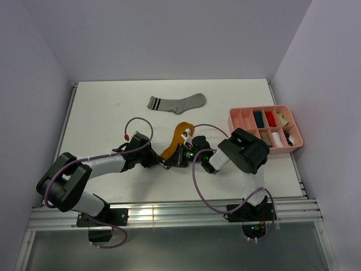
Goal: Roll the socks
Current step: Roll the sock at the center of the board.
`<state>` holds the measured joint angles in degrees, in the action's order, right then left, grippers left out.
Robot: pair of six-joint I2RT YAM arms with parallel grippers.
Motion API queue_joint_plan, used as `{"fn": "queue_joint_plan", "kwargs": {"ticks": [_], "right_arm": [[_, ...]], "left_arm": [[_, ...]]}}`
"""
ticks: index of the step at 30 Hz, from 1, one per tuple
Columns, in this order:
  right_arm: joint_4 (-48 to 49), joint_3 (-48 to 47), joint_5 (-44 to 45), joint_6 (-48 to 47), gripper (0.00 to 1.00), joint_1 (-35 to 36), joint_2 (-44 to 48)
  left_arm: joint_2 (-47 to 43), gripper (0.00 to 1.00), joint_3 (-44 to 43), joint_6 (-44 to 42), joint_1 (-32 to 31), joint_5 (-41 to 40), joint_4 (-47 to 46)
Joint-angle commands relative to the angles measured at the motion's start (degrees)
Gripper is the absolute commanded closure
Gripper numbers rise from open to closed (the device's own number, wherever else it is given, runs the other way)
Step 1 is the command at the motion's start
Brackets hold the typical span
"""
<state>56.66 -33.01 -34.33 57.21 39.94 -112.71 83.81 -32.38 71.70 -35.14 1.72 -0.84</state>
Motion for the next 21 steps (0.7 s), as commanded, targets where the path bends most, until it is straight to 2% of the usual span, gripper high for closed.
{"fn": "queue_joint_plan", "kwargs": {"ticks": [1, 4, 5, 7, 13, 16, 19, 21], "right_arm": [[-3.2, 0.8, -0.3, -1.4, 1.0, -0.6, -1.2], [-4.5, 0.1, -0.3, -3.1, 1.0, -0.6, -0.3], [-6.2, 0.0, 0.0, -3.9, 0.98, -0.7, 0.2], [-8.8, -0.7, 1.4, -7.4, 0.89, -0.6, 2.7], [-20.0, -2.2, 7.2, -16.8, 0.67, 0.1, 12.1], [-25.6, -3.1, 13.9, -22.2, 0.57, 1.4, 17.3], [-32.5, -4.4, 23.7, -28.9, 0.52, 4.8, 21.6], [-34.2, -5.2, 33.2, -31.8, 0.5, 7.8, 23.7]], "left_arm": [[2.8, 0.76, -0.3, -0.9, -0.4, -1.5, 3.6], [4.5, 0.88, -2.1, -1.8, -0.4, -1.5, 7.3], [5.2, 0.95, -4.2, -2.4, -0.4, -1.5, 8.9], [5.7, 1.0, -7.0, -4.3, -0.4, -4.0, 12.8], [9.3, 1.0, -21.0, -11.0, -0.6, -9.0, 28.9], [12.1, 1.0, -27.5, -14.0, -0.7, -10.7, 35.5], [15.3, 1.0, -32.7, -16.5, -0.7, -10.4, 38.8], [18.4, 1.0, -34.8, -18.1, -0.7, -9.9, 41.3]]}}
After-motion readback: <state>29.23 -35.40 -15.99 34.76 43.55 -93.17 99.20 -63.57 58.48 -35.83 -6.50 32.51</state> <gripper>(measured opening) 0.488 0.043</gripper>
